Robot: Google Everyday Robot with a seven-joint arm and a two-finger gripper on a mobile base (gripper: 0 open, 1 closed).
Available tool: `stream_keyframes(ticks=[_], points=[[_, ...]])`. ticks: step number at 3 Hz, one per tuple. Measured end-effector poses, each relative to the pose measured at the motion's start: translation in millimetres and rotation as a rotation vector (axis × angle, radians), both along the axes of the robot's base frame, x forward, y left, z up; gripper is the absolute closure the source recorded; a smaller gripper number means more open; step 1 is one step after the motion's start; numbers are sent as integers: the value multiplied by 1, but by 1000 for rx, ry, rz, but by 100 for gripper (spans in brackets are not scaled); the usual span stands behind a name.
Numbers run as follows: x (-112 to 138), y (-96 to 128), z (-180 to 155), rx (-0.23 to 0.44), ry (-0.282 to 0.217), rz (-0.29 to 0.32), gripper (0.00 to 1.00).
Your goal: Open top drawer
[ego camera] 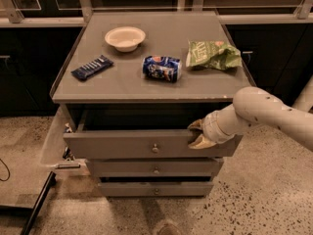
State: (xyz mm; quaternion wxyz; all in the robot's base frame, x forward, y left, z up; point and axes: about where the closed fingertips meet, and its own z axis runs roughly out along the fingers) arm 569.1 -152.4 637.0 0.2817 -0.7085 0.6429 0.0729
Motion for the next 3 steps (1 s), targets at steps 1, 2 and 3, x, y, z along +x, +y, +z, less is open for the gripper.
stream_keyframes(ticks=[1, 2, 3], points=[[0, 4, 1, 7, 10, 4, 39], [0, 4, 1, 7, 10, 4, 42], [-29, -6, -2, 34, 21, 4, 65]])
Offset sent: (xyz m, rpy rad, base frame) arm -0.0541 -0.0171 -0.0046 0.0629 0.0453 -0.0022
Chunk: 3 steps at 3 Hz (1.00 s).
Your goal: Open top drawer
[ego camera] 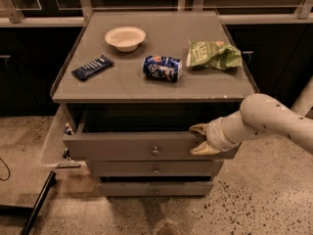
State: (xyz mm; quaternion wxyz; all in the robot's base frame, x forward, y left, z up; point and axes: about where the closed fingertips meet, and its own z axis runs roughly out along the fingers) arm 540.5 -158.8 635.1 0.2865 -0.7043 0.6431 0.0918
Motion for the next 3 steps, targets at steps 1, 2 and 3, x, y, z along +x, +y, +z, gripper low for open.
stream_keyframes(ticks=[1, 2, 3], points=[[1, 0, 1, 0, 0, 0, 88], [-10, -1, 0, 10, 5, -1, 100], [-10, -1, 0, 10, 5, -1, 81]])
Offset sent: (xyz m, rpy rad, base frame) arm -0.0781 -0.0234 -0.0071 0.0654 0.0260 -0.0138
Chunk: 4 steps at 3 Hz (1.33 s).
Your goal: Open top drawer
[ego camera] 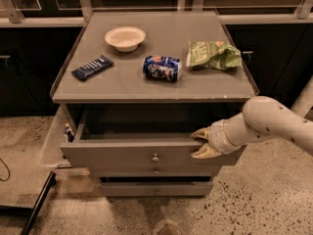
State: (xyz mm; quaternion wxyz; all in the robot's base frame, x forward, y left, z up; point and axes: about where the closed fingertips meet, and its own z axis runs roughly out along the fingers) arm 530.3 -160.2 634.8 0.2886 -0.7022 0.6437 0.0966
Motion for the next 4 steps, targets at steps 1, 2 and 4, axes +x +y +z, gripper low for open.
stream_keyframes(ticks=[1, 2, 4], points=[[0, 0, 0, 0, 0, 0, 58], [0, -2, 2, 17, 10, -6, 35], [-31, -7, -3, 51, 31, 0, 61]])
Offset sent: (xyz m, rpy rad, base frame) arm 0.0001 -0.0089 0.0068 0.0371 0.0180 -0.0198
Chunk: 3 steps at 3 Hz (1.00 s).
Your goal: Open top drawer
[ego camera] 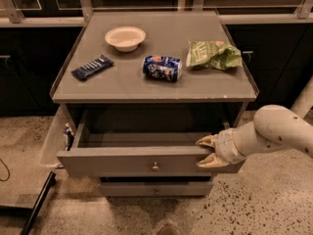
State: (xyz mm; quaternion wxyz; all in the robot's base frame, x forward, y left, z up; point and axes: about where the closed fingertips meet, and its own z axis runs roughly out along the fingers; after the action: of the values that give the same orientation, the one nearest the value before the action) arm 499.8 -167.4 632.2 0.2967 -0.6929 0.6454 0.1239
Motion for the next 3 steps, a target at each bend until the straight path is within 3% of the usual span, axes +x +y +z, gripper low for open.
stream_keyframes(ticks=[1, 2, 3], points=[[-16, -1, 2, 13, -1, 7, 84], [-23, -2, 3, 15, 0, 9, 100], [-23, -2, 3, 15, 0, 9, 81]])
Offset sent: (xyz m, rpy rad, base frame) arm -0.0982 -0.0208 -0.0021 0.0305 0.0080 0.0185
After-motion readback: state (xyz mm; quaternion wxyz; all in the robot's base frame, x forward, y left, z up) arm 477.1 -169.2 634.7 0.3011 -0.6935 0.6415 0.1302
